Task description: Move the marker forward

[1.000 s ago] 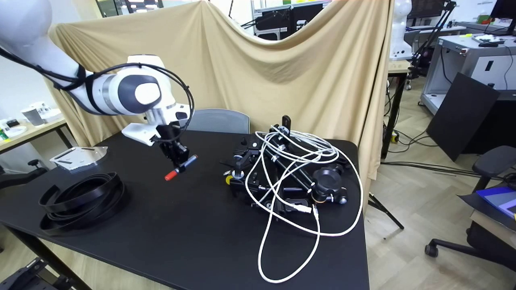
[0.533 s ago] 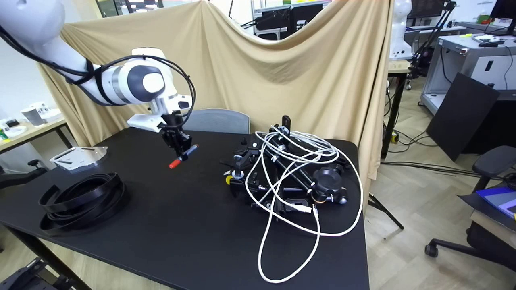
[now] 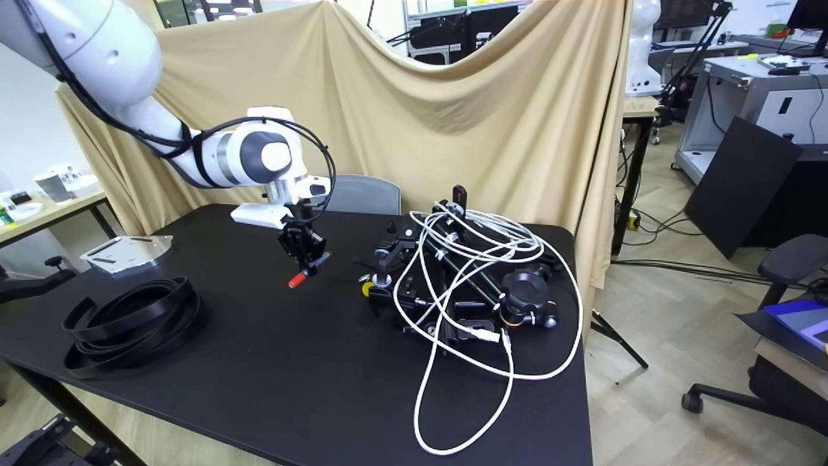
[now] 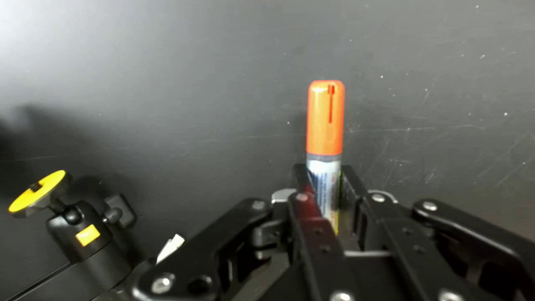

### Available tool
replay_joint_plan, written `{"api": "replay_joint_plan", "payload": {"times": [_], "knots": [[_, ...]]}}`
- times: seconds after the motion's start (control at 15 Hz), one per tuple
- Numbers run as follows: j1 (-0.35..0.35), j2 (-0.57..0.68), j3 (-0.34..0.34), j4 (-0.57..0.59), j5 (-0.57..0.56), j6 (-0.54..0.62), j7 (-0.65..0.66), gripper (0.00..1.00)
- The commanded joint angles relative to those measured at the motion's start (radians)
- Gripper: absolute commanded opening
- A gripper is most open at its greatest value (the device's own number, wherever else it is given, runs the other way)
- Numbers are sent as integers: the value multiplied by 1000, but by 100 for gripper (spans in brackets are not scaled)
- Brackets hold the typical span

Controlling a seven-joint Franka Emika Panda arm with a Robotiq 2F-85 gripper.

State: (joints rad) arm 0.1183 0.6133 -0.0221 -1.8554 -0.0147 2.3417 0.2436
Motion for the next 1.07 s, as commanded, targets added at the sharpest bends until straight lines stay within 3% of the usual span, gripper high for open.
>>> {"api": "replay_joint_plan", "payload": {"times": [0.0, 0.47, 0.53, 1.0], "knots": [[-1, 62, -4, 76, -8, -24, -7, 5], [5, 94, -1, 73, 4, 39, -2, 5], [4, 95, 0, 73, 6, 36, -2, 40], [5, 37, -14, 22, -3, 80, 3, 87]]}}
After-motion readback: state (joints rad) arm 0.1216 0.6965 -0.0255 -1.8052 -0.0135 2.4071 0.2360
